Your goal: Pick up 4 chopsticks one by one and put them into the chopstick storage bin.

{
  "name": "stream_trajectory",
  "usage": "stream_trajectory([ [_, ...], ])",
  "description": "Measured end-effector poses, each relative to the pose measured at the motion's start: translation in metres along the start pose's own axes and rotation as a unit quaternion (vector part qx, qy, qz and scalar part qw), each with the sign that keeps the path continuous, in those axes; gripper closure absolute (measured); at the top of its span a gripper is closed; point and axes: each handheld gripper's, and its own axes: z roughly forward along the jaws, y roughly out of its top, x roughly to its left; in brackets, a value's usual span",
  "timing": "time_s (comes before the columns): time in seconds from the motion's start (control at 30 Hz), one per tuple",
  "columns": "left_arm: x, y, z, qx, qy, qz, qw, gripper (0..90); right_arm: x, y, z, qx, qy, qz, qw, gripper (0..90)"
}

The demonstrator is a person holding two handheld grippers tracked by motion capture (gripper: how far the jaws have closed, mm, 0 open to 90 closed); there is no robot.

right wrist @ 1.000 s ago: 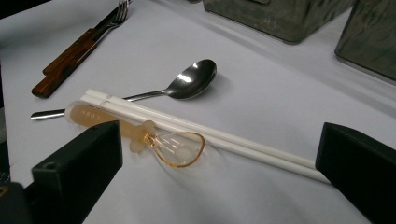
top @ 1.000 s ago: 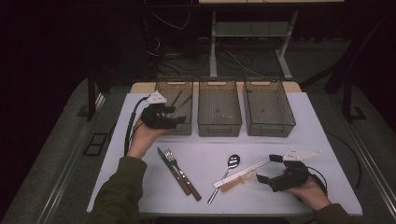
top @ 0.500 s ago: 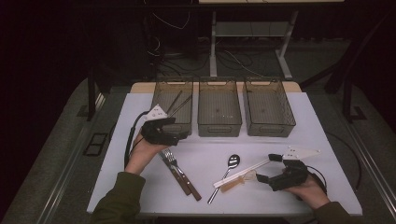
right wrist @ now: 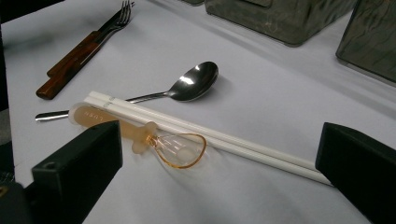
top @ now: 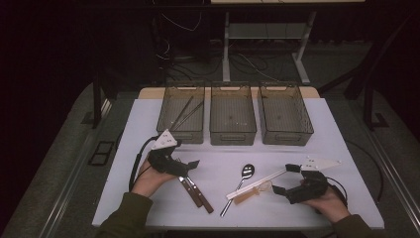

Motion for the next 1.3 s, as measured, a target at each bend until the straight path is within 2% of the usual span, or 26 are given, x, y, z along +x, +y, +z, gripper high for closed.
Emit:
stream_trajectory([
  [0.23,-0.013,-0.015,-0.009,-0.007,-0.005,0.010,0.9999,0.0,0.000,0.000,0.000,0.000,-0.001,-0.001,1.0000,0.8],
  [0.47,-0.022,-0.028,-0.016,-0.017,-0.015,0.006,0.9997,0.0,0.000,0.000,0.000,0.000,0.000,0.000,1.0000,0.8],
  [0.77,-0.027,-0.040,-0.018,-0.009,-0.016,0.004,0.9998,0.0,-0.001,0.001,-0.004,-0.002,-0.005,0.002,1.0000,0.9],
  [1.07,-0.026,-0.042,-0.016,0.000,-0.019,0.005,0.9998,0.0,-0.005,0.009,-0.010,0.018,-0.012,-0.004,0.9998,0.9],
  [1.1,-0.026,-0.041,-0.016,0.000,-0.019,0.006,0.9998,0.0,-0.005,0.010,-0.011,0.018,-0.014,-0.005,0.9997,4.9],
  [1.17,-0.026,-0.042,-0.015,-0.001,-0.020,0.005,0.9998,0.0,-0.008,0.014,-0.013,0.016,-0.020,-0.003,0.9997,6.0],
  [1.3,-0.025,-0.042,-0.014,-0.001,-0.020,0.004,0.9998,0.4,-0.015,0.019,-0.016,0.013,-0.029,0.003,0.9995,14.4],
])
